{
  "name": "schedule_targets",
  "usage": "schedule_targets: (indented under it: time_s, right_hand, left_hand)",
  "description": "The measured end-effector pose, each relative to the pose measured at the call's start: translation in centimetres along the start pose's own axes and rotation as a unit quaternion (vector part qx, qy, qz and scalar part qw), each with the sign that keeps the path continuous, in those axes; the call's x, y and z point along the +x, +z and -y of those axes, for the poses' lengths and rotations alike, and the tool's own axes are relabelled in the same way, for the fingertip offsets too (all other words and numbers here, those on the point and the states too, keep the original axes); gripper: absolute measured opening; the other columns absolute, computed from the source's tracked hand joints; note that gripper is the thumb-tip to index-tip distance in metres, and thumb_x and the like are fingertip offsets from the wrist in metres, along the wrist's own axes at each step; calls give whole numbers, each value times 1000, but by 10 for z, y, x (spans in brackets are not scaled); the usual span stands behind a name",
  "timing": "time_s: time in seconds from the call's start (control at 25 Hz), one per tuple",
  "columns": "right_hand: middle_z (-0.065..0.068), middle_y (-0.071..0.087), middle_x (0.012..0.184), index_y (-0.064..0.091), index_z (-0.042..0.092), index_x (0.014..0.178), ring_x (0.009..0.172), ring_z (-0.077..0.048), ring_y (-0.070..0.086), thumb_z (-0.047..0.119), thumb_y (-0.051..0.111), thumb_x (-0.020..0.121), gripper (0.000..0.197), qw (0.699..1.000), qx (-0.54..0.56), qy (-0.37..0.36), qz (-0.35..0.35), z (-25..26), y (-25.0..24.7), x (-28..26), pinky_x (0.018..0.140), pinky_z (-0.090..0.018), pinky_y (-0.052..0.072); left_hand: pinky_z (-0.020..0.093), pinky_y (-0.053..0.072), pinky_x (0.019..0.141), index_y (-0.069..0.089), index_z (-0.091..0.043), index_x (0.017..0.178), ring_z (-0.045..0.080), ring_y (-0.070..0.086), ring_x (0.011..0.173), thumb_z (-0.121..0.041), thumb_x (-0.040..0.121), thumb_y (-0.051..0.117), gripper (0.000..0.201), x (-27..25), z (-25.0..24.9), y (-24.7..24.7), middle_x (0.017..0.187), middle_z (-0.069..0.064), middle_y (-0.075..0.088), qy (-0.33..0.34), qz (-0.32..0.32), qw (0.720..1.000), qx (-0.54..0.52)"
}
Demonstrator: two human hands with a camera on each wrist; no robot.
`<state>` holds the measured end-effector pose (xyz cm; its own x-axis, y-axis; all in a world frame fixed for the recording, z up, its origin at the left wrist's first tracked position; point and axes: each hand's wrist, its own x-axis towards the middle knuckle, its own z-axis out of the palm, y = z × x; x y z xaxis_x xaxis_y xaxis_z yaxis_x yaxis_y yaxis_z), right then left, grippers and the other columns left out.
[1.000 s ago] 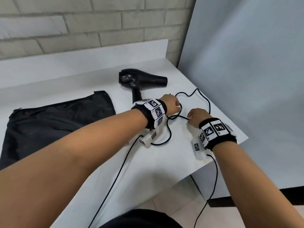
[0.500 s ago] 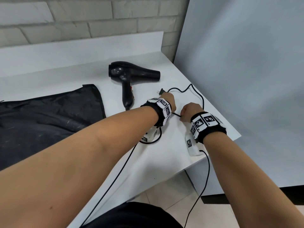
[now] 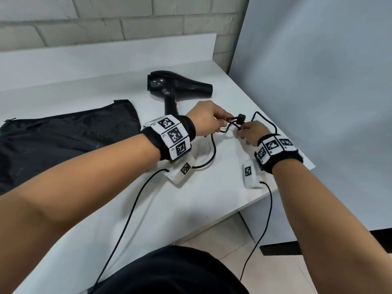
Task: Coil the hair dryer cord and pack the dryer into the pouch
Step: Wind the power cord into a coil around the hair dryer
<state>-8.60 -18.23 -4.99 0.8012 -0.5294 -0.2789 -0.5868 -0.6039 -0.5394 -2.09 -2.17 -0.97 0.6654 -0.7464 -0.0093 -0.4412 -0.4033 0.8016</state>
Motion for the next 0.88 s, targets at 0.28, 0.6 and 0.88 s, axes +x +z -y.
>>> schedule_targets:
  time_s: [0.28, 0.6, 0.88]
  right_hand:
    - [-1, 52, 71, 57, 11, 78, 64, -16, 50, 10, 51, 88, 11, 991, 133, 22, -5, 3, -14, -22, 42, -22, 47]
    - [-4, 57, 84, 48, 15, 58, 76, -16, 48, -5, 52, 81, 31, 962, 217, -111, 119, 15, 3, -45, 74, -24, 35]
    - [-1, 53, 69, 52, 19, 63, 63, -8, 46, 7, 53, 85, 25, 965, 243, -99, 13, 6, -2, -45, 54, -10, 35]
  left_hand:
    - [-1, 36, 55, 70, -16, 109, 3, 57, 66, -9, 87, 58, 26, -19, 11, -1, 73, -6, 59, 15, 66, 989, 128]
    - [21, 45, 60, 54, -18, 66, 14, 55, 62, -5, 77, 69, 23, -7, 14, 11, 61, -7, 55, -18, -24, 999, 44]
    - [21, 39, 89, 64, -10, 105, 14, 55, 104, -14, 91, 49, 21, -3, 25, -14, 115, 3, 62, -49, -90, 994, 35]
